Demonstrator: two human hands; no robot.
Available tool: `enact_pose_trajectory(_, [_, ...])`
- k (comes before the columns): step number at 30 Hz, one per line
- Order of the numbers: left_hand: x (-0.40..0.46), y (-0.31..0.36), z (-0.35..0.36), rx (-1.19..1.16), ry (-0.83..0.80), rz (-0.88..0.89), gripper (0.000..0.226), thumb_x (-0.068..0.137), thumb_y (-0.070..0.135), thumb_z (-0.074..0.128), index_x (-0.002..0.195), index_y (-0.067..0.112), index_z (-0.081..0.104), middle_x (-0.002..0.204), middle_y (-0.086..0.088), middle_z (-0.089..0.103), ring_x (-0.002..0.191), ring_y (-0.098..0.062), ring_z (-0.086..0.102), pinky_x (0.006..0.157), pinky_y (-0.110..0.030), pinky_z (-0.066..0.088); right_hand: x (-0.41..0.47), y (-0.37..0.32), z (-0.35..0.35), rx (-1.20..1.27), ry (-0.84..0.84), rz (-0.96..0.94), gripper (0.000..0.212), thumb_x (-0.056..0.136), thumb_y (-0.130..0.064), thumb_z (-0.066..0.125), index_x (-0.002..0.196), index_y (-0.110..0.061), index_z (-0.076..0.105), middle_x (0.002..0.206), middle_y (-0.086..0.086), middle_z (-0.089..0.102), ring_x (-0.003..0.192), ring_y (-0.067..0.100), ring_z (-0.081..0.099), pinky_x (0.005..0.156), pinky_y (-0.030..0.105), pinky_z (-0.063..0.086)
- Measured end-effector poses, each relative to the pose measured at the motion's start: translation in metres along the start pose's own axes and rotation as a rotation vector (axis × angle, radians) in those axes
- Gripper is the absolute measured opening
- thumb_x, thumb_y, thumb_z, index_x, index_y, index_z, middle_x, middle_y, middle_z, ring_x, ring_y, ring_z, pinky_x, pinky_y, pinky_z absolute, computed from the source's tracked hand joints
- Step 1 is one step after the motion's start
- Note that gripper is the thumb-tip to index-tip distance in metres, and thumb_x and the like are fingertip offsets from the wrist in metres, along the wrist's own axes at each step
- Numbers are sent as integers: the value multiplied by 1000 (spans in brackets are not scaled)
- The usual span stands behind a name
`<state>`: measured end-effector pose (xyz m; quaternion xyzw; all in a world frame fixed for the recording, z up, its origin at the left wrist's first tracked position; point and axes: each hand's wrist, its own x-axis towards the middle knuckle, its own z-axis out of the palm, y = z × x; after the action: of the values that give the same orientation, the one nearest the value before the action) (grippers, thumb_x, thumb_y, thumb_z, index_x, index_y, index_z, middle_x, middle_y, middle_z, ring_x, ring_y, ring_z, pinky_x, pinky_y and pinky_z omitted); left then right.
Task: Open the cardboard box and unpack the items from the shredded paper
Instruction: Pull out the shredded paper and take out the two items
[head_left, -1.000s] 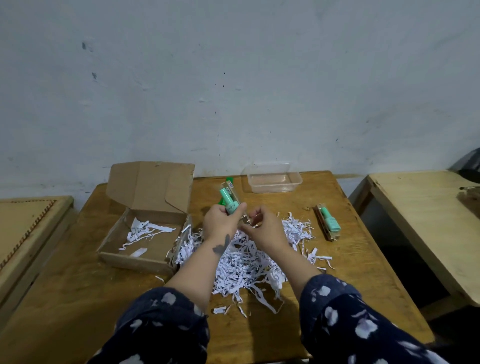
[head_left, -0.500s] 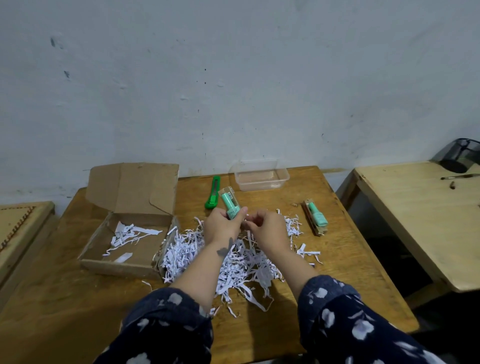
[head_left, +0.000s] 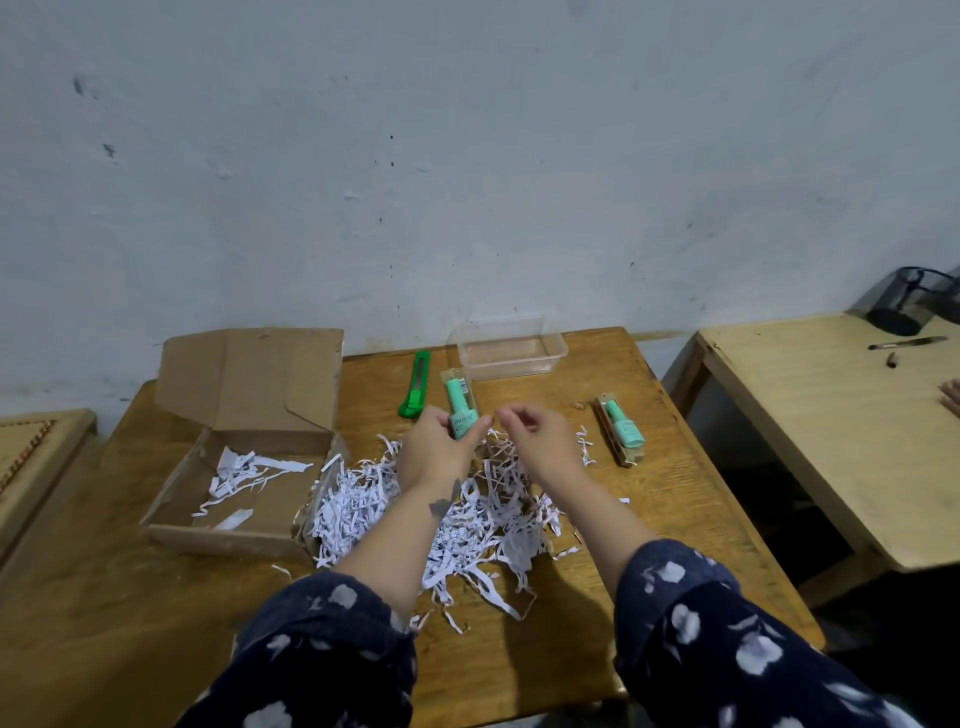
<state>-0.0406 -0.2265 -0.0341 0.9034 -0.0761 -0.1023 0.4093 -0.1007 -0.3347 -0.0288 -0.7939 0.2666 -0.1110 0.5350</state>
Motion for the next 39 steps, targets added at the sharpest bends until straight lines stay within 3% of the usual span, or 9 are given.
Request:
enact_pose_trajectory(4, [-10, 9, 12, 110, -16, 67, 34, 80, 51, 69, 88, 22, 53, 81, 7, 65, 69, -15, 64, 59, -34, 54, 12, -13, -7, 118, 15, 36, 27, 84, -33, 68, 100, -12, 69, 93, -3, 70, 83, 14, 66, 71, 23, 54])
enact_pose_trajectory(7, [-17, 18, 20, 190, -21, 166, 32, 83, 38, 69, 106, 20, 55, 94, 3, 67, 84, -22, 65, 67, -36, 52, 17, -14, -10, 51, 95, 75, 41, 74, -37, 77, 106, -13, 67, 101, -2, 69, 87, 15, 66, 71, 29, 57])
enact_pose_trajectory(11, [-18, 22, 35, 185, -64, 295, 32, 84, 18, 69, 113, 21, 55, 105, -1, 68, 95, -23, 65, 75, -42, 55, 22, -6, -23, -5, 206, 140, 33, 78, -27, 75, 107, -13, 68, 107, 5, 71, 87, 17, 66, 74, 32, 57])
enact_pose_trajectory(14, [-16, 23, 44, 203, -110, 390, 32, 88, 27, 64, 119, 25, 57, 115, 4, 66, 104, -19, 64, 77, -38, 55, 25, 3, -41, -78, 224, 175, 31, 84, -26, 70, 111, -13, 67, 104, 6, 71, 63, 7, 62, 52, 20, 51])
enact_pose_trajectory(16, [-13, 22, 48, 363, -142, 446, 40, 93, 44, 53, 130, 28, 52, 130, 6, 59, 117, -19, 56, 88, -38, 50, 29, 7, -59, -132, 242, 209, 31, 87, -26, 66, 114, -11, 66, 91, 4, 70, 52, 6, 57, 40, 18, 46])
enact_pose_trajectory(19, [-8, 9, 56, 614, -348, 428, 61, 94, 60, 36, 146, 29, 33, 158, 3, 26, 147, -19, 17, 118, -49, 14, 40, 18, -87, -275, 293, 247, 29, 87, -31, 64, 107, -10, 68, 73, 0, 63, 59, 16, 64, 54, 31, 58])
enact_pose_trajectory(24, [-10, -14, 71, 662, -442, 393, 65, 94, 61, 33, 151, 32, 17, 162, 5, 7, 149, -16, 3, 117, -51, 3, 62, 51, -119, -495, 372, 312, 32, 86, -34, 64, 110, -12, 66, 93, 8, 69, 79, 22, 68, 69, 41, 60])
enact_pose_trajectory(33, [-11, -19, 77, 623, -366, 400, 61, 95, 58, 32, 150, 35, 18, 161, 8, 10, 147, -14, 9, 118, -46, 6, 84, 86, -113, -541, 340, 423, 37, 88, -40, 60, 111, -10, 64, 99, 11, 66, 86, 25, 65, 75, 42, 58])
enact_pose_trajectory(39, [-8, -2, 67, 616, -305, 433, 61, 96, 58, 26, 149, 28, 24, 151, 4, 38, 141, -16, 28, 112, -43, 19, 64, 73, -93, -766, 388, 48, 31, 94, -33, 49, 119, -20, 61, 122, 6, 57, 114, 25, 50, 95, 40, 44])
